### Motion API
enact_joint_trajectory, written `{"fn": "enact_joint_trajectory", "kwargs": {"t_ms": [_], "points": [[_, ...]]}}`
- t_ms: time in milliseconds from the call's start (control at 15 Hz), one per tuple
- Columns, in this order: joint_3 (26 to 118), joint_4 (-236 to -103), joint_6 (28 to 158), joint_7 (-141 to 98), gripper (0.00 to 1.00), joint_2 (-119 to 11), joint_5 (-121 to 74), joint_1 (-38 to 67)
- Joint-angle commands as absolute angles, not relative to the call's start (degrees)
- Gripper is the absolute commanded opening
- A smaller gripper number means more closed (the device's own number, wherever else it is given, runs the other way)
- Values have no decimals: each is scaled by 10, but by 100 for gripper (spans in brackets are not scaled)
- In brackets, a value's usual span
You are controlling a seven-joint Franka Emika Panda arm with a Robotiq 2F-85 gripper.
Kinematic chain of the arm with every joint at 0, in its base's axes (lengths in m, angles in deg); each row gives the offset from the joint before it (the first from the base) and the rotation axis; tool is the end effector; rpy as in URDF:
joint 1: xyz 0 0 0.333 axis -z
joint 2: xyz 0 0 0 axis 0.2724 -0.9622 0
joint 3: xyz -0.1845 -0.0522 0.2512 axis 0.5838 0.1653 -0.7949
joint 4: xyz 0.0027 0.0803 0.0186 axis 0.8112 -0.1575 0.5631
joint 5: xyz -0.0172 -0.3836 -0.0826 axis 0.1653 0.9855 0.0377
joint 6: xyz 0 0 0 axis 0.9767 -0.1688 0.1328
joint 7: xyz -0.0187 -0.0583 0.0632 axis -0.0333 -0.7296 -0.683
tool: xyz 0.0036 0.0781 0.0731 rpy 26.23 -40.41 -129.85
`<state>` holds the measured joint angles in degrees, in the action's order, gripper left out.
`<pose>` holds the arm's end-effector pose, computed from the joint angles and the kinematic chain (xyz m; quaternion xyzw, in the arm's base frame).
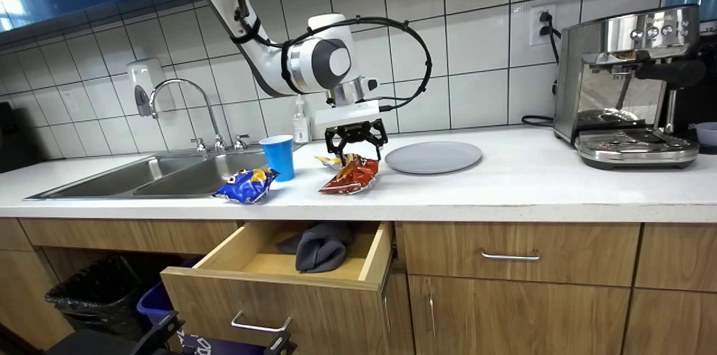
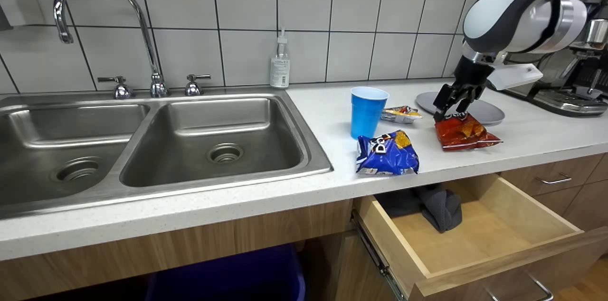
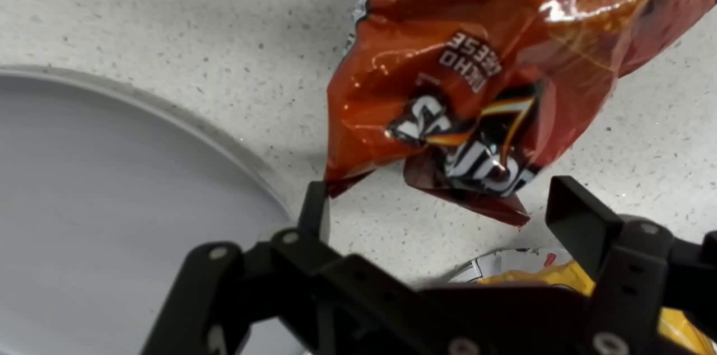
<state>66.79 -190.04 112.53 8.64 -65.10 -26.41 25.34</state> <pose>0.6287 -0.0911 0.2428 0.9823 0.1503 0.1084 0.0287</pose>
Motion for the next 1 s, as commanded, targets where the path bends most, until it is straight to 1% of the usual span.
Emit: {"fn": "enact_joint_trajectory", "kwargs": {"t_ms": [0, 933], "points": [[660, -1870, 1107, 94, 100, -663, -247, 256], [654, -1849, 1102, 90, 100, -704, -239, 255]]}}
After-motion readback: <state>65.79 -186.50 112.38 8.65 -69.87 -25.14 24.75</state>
